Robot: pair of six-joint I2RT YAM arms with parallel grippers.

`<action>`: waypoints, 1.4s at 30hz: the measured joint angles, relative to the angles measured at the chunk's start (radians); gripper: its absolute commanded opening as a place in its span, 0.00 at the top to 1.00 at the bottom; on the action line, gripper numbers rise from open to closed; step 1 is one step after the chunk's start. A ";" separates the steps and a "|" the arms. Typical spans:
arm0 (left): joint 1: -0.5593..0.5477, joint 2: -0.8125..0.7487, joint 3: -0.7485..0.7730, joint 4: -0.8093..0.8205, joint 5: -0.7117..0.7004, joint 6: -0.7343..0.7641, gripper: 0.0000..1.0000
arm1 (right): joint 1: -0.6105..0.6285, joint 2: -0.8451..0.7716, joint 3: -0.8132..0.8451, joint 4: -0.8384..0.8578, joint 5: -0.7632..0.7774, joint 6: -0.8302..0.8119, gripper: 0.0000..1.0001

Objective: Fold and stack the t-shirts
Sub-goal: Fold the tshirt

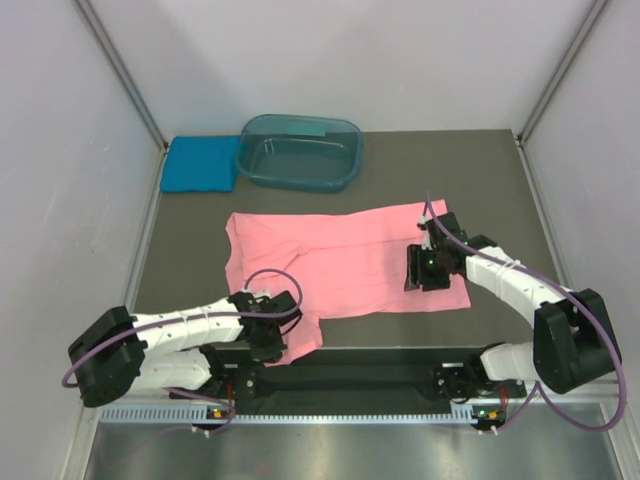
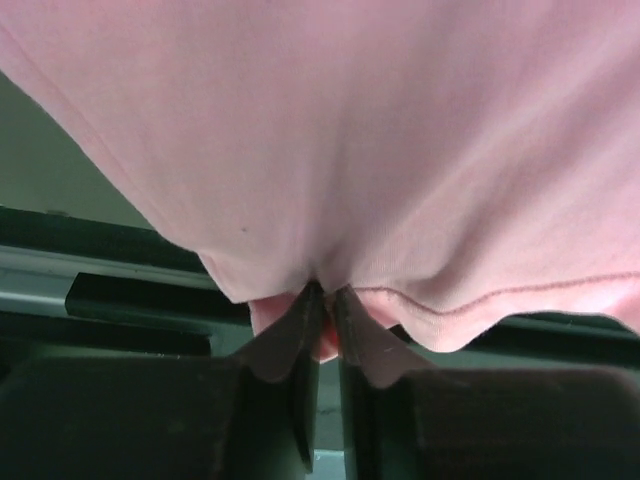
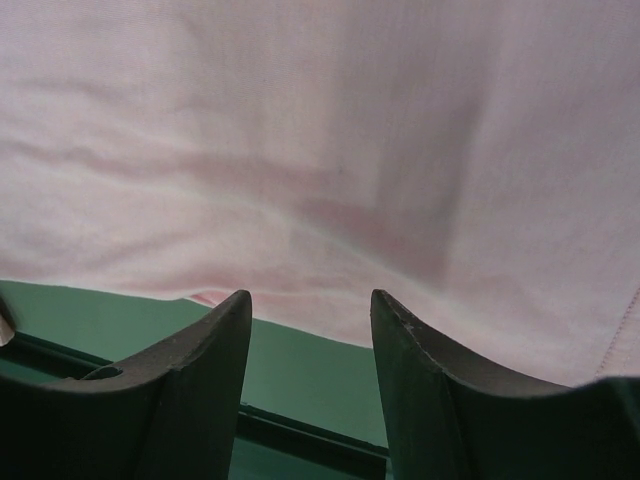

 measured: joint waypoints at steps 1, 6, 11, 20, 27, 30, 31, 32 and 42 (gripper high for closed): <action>0.000 0.000 -0.004 0.002 0.001 0.004 1.00 | 0.000 -0.002 -0.002 0.000 0.000 0.001 0.48; 0.000 -0.005 0.002 -0.010 -0.008 0.003 1.00 | -0.023 -0.010 -0.033 0.002 -0.004 0.003 0.48; -0.001 -0.041 0.129 -0.116 -0.083 0.022 1.00 | -0.068 -0.013 -0.044 -0.002 -0.008 0.008 0.48; 0.003 -0.070 0.218 -0.192 -0.178 0.014 1.00 | -0.076 -0.015 -0.040 -0.002 -0.018 0.009 0.49; 0.046 -0.109 0.214 -0.191 -0.212 0.033 1.00 | -0.078 -0.014 -0.028 -0.002 -0.019 0.009 0.49; 0.052 -0.080 0.214 -0.163 -0.211 0.072 1.00 | -0.081 -0.014 -0.028 -0.002 -0.020 0.008 0.49; 0.052 -0.063 0.215 -0.152 -0.211 0.087 1.00 | -0.081 -0.013 -0.027 -0.002 -0.021 0.008 0.49; 0.053 -0.037 0.218 -0.138 -0.211 0.107 1.00 | -0.081 -0.011 -0.024 -0.004 -0.022 0.008 0.49; 0.062 0.128 0.320 -0.093 -0.190 0.190 0.53 | -0.090 0.001 -0.002 -0.002 -0.032 -0.008 0.49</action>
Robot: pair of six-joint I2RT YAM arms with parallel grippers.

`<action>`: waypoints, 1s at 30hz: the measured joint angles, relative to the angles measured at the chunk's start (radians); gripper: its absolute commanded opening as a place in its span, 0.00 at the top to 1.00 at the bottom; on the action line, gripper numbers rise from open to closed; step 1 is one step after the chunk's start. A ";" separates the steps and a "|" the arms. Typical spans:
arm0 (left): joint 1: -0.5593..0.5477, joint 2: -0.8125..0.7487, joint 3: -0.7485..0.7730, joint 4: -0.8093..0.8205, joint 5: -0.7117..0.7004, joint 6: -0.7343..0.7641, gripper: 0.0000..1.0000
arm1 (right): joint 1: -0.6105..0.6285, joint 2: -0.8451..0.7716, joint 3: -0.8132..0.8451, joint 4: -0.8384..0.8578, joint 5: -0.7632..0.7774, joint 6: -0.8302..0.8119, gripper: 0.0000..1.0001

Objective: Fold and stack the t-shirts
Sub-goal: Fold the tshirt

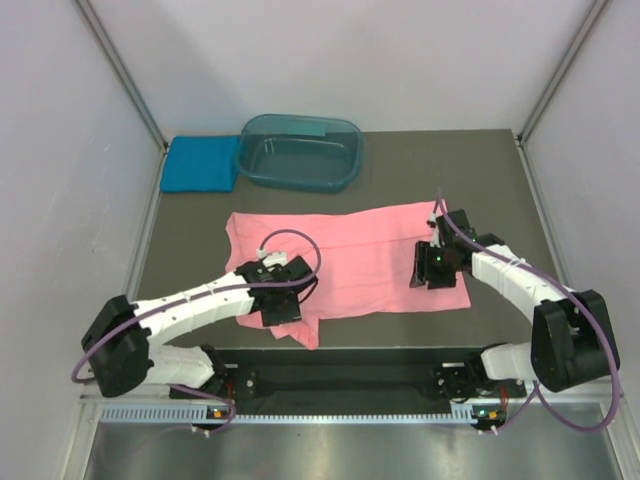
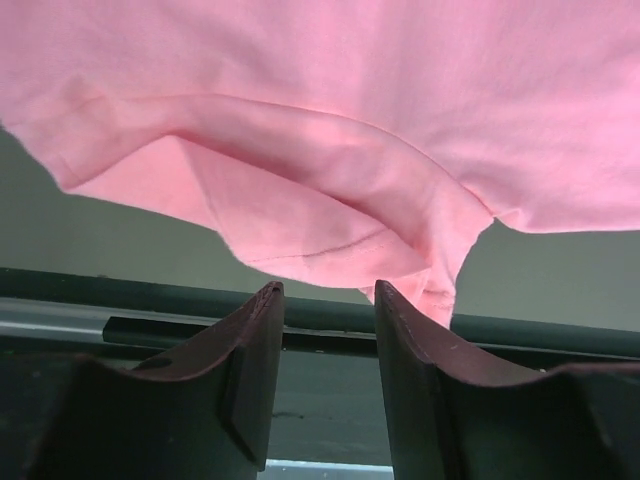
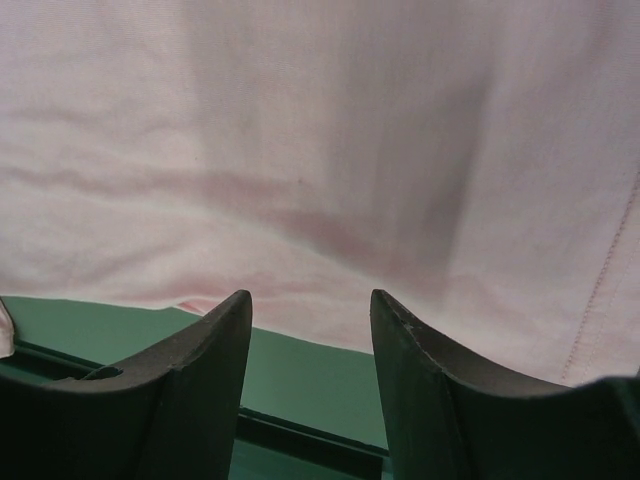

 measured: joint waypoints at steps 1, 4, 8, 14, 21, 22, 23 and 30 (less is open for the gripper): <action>0.009 -0.026 0.000 -0.010 0.000 -0.003 0.53 | -0.002 0.000 0.000 0.000 0.000 -0.001 0.49; 0.082 -0.124 -0.007 -0.032 0.003 -0.011 0.54 | -0.006 0.000 0.000 0.000 -0.003 -0.002 0.49; 0.249 -0.255 -0.096 -0.014 0.042 -0.010 0.59 | -0.008 0.002 0.000 0.001 -0.008 -0.010 0.49; 0.396 -0.280 -0.224 0.042 0.150 0.026 0.60 | -0.013 0.014 0.000 0.001 -0.015 -0.021 0.49; 0.451 -0.204 -0.222 0.134 0.200 0.071 0.60 | -0.018 0.021 0.000 0.000 -0.025 -0.034 0.49; 0.454 -0.194 -0.220 0.141 0.204 0.075 0.60 | -0.018 0.021 0.000 0.000 -0.025 -0.035 0.49; 0.457 -0.182 -0.218 0.148 0.211 0.077 0.61 | -0.019 0.022 0.000 0.000 -0.026 -0.035 0.49; 0.463 -0.141 -0.216 0.186 0.240 0.082 0.75 | -0.027 0.023 0.000 0.000 -0.029 -0.036 0.49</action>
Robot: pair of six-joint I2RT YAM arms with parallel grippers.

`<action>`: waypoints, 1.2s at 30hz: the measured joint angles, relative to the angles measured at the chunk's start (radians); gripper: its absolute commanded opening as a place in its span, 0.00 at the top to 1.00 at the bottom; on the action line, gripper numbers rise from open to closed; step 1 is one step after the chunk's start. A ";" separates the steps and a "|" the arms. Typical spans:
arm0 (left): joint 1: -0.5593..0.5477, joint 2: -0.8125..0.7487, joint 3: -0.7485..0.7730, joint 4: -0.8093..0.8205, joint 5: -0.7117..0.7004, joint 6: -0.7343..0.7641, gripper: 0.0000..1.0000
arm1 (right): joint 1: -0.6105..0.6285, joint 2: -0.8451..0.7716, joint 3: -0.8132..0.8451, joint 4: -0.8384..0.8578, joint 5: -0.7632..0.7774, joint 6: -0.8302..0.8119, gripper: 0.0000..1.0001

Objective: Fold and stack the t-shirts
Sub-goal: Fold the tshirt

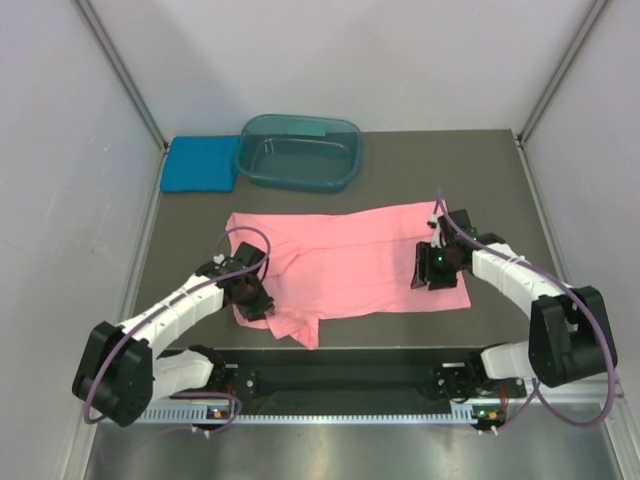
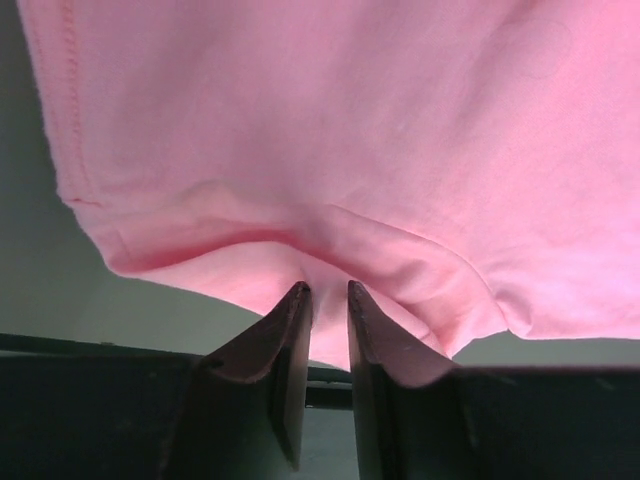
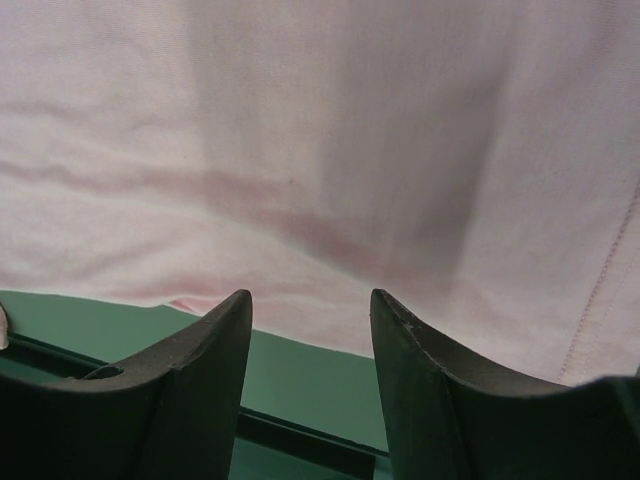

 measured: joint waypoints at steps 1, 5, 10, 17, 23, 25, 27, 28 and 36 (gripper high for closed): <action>0.000 0.000 0.000 0.005 0.005 0.000 0.79 | -0.002 0.002 0.000 0.000 0.000 0.000 0.49; 0.005 -0.001 0.002 0.011 0.023 0.000 1.00 | -0.035 0.006 0.000 -0.007 0.019 0.015 0.55; 0.005 -0.023 0.006 0.004 0.032 0.012 1.00 | -0.262 0.002 -0.025 0.003 0.000 0.078 0.56; 0.005 -0.025 0.014 0.000 0.069 0.062 1.00 | -0.459 -0.037 -0.090 -0.016 0.013 0.117 0.52; 0.005 -0.008 0.036 0.000 0.083 0.125 1.00 | -0.543 -0.040 -0.105 -0.040 0.039 0.130 0.54; 0.005 0.000 0.056 0.001 0.083 0.146 1.00 | -0.556 -0.041 -0.105 -0.055 0.058 0.138 0.55; 0.005 0.007 0.075 0.000 0.083 0.166 1.00 | -0.560 -0.046 -0.105 -0.072 0.076 0.149 0.57; 0.005 0.013 0.086 0.000 0.083 0.179 1.00 | -0.560 -0.051 -0.105 -0.082 0.079 0.154 0.58; 0.015 0.072 0.116 0.000 0.090 0.235 1.00 | -0.560 -0.082 -0.110 -0.114 0.082 0.197 0.58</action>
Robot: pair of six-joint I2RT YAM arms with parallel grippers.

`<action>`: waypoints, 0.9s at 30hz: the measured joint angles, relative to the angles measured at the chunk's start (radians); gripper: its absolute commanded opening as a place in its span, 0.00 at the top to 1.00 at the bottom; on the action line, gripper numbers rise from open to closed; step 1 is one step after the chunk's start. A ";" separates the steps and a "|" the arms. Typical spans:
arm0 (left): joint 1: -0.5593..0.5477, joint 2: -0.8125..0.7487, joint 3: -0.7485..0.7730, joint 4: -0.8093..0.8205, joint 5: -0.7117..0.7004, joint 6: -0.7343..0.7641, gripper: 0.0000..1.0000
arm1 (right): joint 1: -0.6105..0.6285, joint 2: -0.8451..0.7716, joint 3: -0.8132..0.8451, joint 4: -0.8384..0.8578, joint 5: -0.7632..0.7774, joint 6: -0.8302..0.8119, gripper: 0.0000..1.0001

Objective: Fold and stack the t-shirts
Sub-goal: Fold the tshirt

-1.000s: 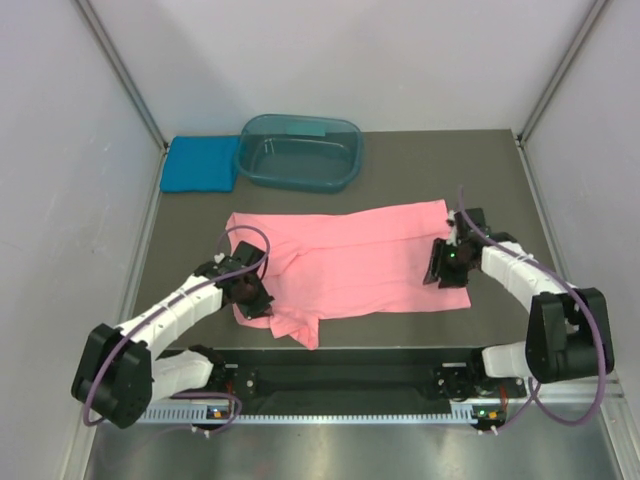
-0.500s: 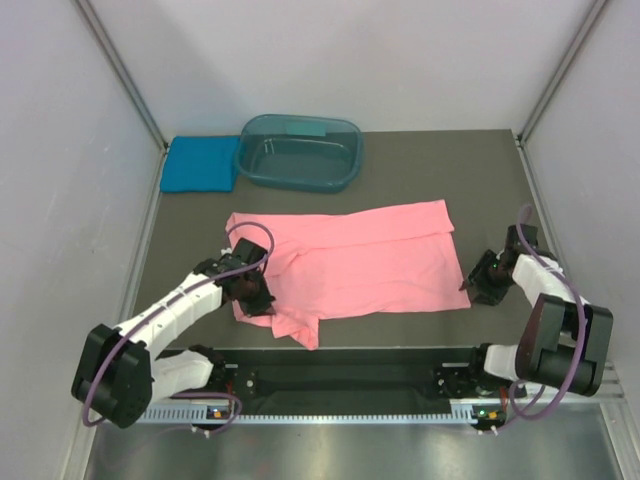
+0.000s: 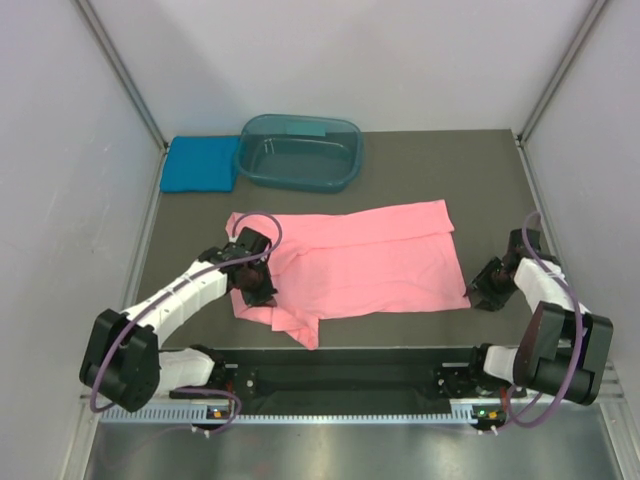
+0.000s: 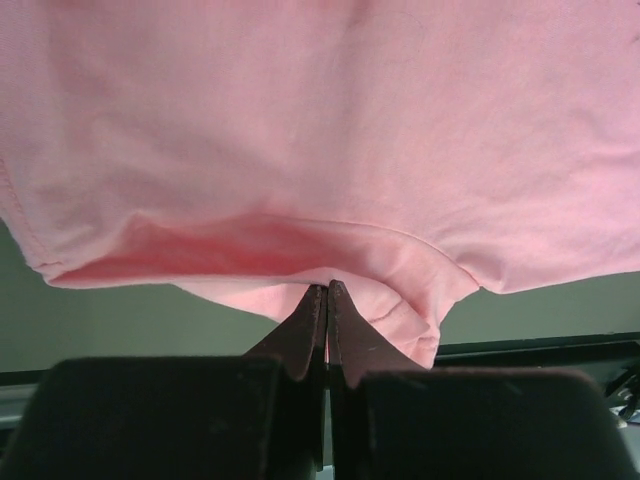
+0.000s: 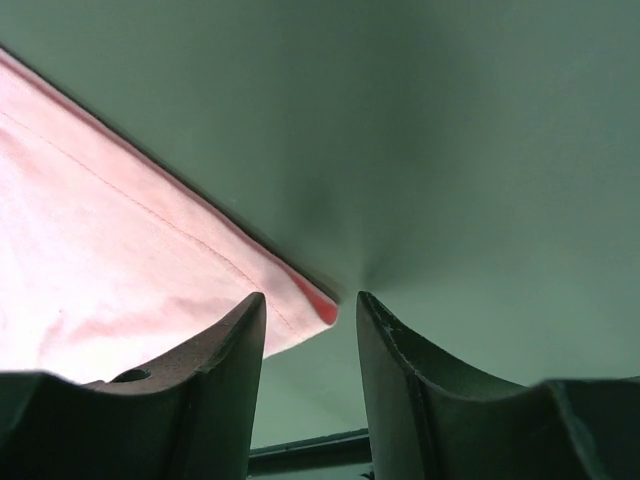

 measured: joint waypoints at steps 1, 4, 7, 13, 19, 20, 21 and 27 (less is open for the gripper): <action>0.003 0.005 0.003 0.000 0.001 0.005 1.00 | 0.000 0.000 -0.006 0.003 -0.001 0.007 0.58; 0.009 0.012 0.012 -0.003 0.005 0.022 1.00 | 0.000 0.000 -0.034 0.010 -0.012 0.029 0.58; 0.016 0.013 0.022 -0.004 0.008 0.031 1.00 | -0.001 0.001 -0.036 0.013 -0.022 0.043 0.59; 0.031 0.012 0.023 -0.010 0.008 0.036 1.00 | -0.002 0.027 -0.033 0.028 -0.048 0.070 0.72; 0.049 -0.055 0.022 -0.053 0.003 0.029 1.00 | -0.001 0.026 -0.039 0.033 -0.032 0.090 1.00; 0.051 -0.080 0.021 -0.062 -0.001 0.022 1.00 | -0.001 0.018 -0.043 0.033 -0.024 0.093 1.00; 0.053 -0.106 0.017 -0.067 -0.004 0.013 1.00 | -0.001 0.010 -0.047 0.032 -0.013 0.093 1.00; 0.056 -0.298 -0.040 -0.133 -0.018 -0.065 1.00 | 0.003 -0.003 -0.051 0.029 0.014 0.103 1.00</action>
